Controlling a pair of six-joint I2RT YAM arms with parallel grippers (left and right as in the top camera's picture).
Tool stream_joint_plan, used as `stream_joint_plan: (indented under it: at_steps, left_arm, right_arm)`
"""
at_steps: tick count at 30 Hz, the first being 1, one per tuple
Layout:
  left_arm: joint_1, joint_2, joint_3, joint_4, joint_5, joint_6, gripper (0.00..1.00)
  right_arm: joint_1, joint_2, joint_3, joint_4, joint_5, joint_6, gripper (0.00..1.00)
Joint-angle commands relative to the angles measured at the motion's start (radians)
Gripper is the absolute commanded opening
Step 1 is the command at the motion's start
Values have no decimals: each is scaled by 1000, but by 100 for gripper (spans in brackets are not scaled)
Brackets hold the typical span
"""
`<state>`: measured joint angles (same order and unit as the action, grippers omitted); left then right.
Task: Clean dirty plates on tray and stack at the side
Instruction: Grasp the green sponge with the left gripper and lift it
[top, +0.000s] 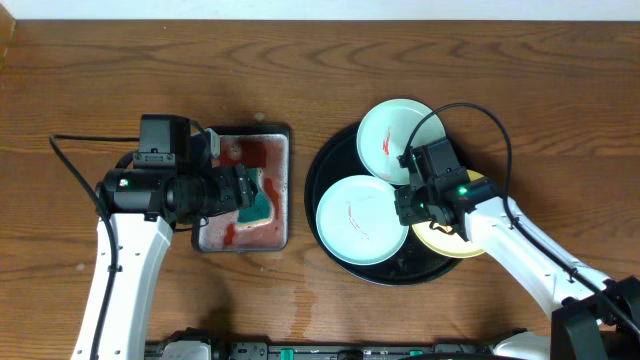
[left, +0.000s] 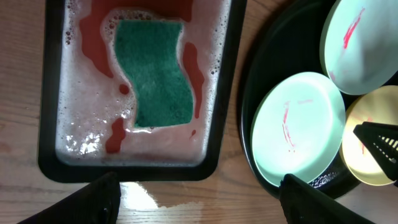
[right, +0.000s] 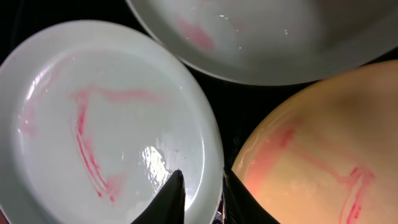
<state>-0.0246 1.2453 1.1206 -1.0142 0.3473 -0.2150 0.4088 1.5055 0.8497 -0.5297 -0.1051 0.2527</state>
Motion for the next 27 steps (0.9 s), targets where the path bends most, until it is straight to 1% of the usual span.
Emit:
stream_joint_plan:
  at_steps: [1,3,5,8,10,12,13,14,15,16,17,19,20,23,25,26,27]
  left_arm:
    - [-3,10,-11,0,-48,24,82]
    - [-5,22,-23,11,-79,24,82]
    - [-8,42,-53,51,-90,23,82]
    - [-32,85,-113,133,-87,15,79]
    - [-60,129,-150,195,-87,10,78]
    - [-90,182,-175,248,-102,8,77]
    - [-102,212,-180,264,-129,8,71]
    - [-109,237,-180,274,-157,-1,68]
    - [-116,275,-180,293,-204,-42,68]
    - [-117,299,-180,311,-218,-62,68]
    - [-117,328,-180,340,-218,-82,65]
    - [-117,373,-180,383,-218,-117,48]
    - [-117,397,-180,403,-218,-130,45]
    - [-117,464,-180,441,-223,-143,41]
    - [-117,507,-180,447,-259,-143,40]
    - [-117,526,-180,448,-278,-143,38]
    - [-117,543,-180,449,-287,-143,31]
  right_arm:
    - [-26,4,22,3,-5,89,18]
    - [-43,-3,28,3,-45,90,18]
    - [-55,-16,35,2,-110,45,19]
    - [-63,-54,42,-3,-211,-24,24]
    - [-62,-83,42,-15,-224,-25,28]
    - [-61,-109,42,-44,-225,-26,29]
    - [-61,-120,42,-65,-225,-26,29]
    - [-61,-125,42,-82,-226,-25,30]
    - [-61,-127,42,-106,-225,-26,30]
    - [-61,-127,42,-127,-225,-26,29]
    - [-61,-127,41,-145,-225,-26,29]
    - [-61,-126,38,-168,-225,-25,29]
    - [-61,-126,38,-176,-224,-25,29]
    - [-61,-126,38,-195,-224,-25,29]
    - [-61,-126,38,-210,-224,-25,29]
    - [-61,-126,38,-217,-224,-25,30]
    - [-61,-126,38,-224,-219,-25,31]
